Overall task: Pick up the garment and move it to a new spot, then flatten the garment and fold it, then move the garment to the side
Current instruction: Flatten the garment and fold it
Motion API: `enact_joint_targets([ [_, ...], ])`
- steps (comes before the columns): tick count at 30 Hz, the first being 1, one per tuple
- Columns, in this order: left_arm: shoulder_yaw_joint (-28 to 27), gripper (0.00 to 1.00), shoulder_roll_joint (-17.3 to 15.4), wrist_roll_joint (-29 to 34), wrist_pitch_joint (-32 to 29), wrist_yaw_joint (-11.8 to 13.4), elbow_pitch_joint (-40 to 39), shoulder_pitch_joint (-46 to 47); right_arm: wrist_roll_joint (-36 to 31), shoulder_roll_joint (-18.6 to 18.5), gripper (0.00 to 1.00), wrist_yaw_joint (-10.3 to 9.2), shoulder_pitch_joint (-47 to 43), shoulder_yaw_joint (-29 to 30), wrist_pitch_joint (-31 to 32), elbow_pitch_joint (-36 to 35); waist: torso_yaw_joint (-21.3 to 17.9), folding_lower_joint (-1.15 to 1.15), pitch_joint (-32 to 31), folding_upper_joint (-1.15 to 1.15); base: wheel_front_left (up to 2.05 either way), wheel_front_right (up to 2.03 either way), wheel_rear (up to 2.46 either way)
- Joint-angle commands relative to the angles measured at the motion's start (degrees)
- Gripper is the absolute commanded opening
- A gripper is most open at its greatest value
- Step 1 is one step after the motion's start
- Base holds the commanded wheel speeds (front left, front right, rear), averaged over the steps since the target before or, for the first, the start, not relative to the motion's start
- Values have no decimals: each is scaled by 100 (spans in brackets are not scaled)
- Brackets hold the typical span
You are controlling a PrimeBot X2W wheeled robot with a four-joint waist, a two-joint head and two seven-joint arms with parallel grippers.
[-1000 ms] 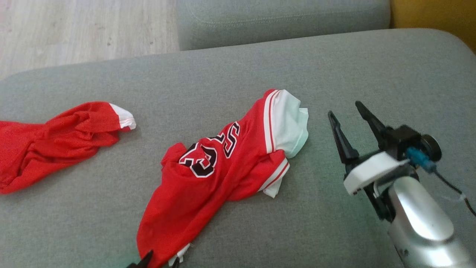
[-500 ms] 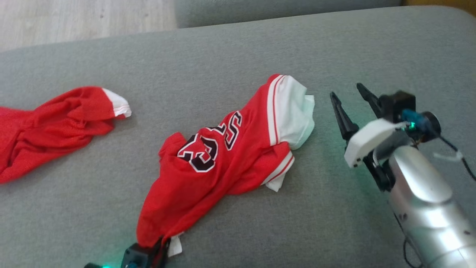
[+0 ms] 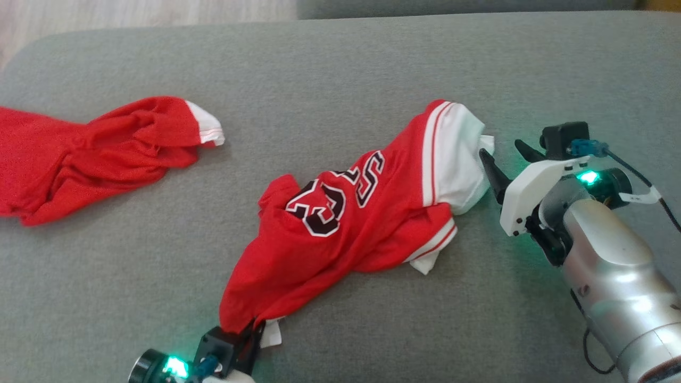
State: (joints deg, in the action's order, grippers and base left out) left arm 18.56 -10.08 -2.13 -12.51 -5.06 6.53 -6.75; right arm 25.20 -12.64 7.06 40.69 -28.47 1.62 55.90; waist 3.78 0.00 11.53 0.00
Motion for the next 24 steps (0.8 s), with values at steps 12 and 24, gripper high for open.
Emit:
enact_joint_targets([
  [12, 56, 0, 10, 18, 133, -16, -175, 464, 632, 71, 100, 43, 367, -484, 228, 384, 302, 0, 171, 0, 0, 0, 0],
  [24, -74, 0, 81, -252, 333, 67, -222, 671, 1822, 11, 0, 43, 437, -327, -207, 31, 204, 0, 142, 0, 0, 0, 0],
])
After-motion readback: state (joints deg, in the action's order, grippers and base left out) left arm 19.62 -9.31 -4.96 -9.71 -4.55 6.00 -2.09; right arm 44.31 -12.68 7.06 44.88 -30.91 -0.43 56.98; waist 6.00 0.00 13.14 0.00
